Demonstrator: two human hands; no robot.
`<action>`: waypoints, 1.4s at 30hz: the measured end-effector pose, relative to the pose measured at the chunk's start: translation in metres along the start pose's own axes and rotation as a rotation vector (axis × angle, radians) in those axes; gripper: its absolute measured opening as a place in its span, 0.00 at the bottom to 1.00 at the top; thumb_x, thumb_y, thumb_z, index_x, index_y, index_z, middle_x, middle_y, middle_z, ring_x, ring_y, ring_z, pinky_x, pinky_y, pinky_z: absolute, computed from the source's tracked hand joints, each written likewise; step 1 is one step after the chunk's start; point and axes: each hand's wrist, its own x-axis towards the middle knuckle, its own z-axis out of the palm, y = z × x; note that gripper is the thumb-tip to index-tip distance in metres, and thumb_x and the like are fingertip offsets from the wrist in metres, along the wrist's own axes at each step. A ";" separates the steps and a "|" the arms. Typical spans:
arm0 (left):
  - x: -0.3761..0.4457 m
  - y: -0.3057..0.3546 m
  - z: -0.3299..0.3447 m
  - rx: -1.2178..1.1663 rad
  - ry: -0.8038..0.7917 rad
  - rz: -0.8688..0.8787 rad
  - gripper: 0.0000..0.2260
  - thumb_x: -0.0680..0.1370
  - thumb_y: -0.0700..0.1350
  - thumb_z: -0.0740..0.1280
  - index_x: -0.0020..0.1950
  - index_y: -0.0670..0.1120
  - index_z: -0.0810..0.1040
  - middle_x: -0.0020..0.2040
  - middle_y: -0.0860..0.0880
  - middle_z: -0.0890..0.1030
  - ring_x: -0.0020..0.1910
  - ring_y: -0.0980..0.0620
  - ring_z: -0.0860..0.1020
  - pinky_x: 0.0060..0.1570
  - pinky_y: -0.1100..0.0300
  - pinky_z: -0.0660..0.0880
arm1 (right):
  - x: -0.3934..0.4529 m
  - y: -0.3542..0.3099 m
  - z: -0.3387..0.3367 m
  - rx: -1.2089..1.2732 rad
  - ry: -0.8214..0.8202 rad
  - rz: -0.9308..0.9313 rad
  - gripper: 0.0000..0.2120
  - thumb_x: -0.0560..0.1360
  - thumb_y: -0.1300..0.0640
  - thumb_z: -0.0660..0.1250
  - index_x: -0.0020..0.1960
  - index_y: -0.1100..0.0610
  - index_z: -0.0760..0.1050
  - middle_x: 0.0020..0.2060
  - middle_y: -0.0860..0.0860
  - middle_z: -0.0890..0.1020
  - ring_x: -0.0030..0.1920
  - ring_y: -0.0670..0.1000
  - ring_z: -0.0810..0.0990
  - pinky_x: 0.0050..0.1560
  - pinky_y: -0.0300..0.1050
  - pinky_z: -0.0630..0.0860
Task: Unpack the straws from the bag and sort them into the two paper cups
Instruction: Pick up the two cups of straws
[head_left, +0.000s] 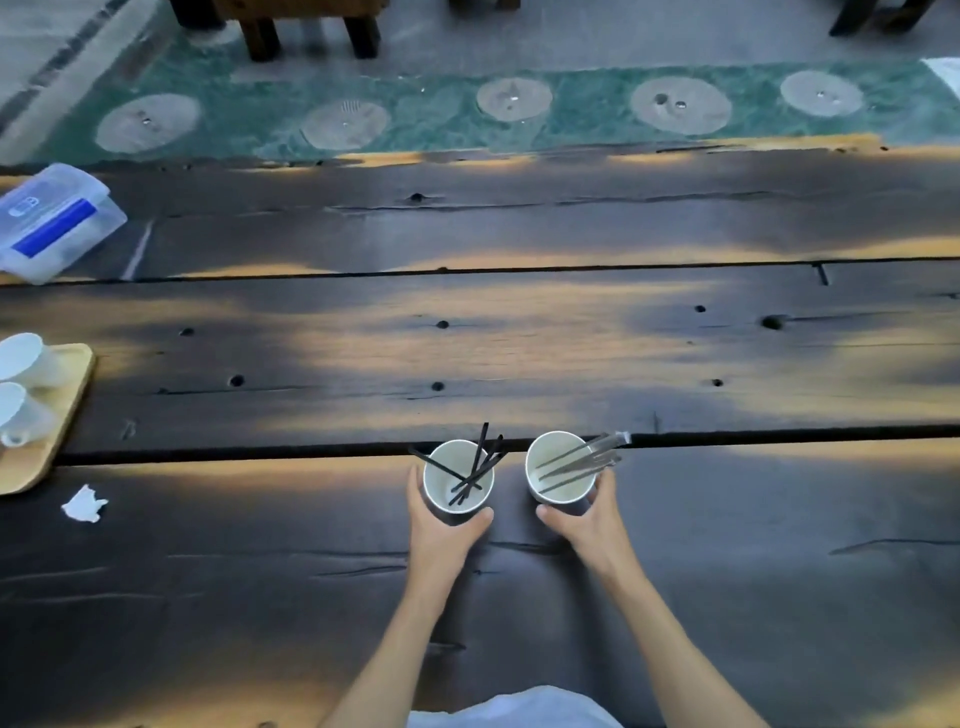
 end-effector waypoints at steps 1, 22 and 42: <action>0.003 0.000 0.002 -0.003 0.000 0.011 0.42 0.63 0.36 0.79 0.73 0.52 0.63 0.68 0.51 0.75 0.66 0.55 0.74 0.67 0.58 0.70 | 0.003 -0.001 0.001 0.009 -0.003 -0.015 0.34 0.62 0.59 0.77 0.62 0.47 0.66 0.58 0.45 0.78 0.57 0.36 0.77 0.56 0.31 0.72; 0.103 0.079 0.026 -0.077 0.021 0.106 0.29 0.67 0.33 0.78 0.61 0.51 0.72 0.56 0.53 0.82 0.53 0.63 0.81 0.49 0.72 0.74 | 0.109 -0.079 0.004 0.064 0.061 -0.228 0.24 0.65 0.67 0.77 0.58 0.57 0.74 0.49 0.52 0.84 0.50 0.49 0.82 0.52 0.41 0.78; 0.354 0.175 0.080 -0.128 -0.008 0.239 0.33 0.67 0.38 0.79 0.67 0.48 0.68 0.61 0.49 0.79 0.60 0.52 0.78 0.52 0.63 0.79 | 0.349 -0.176 0.020 0.094 0.077 -0.309 0.35 0.66 0.61 0.79 0.66 0.52 0.65 0.57 0.51 0.79 0.57 0.48 0.80 0.64 0.56 0.76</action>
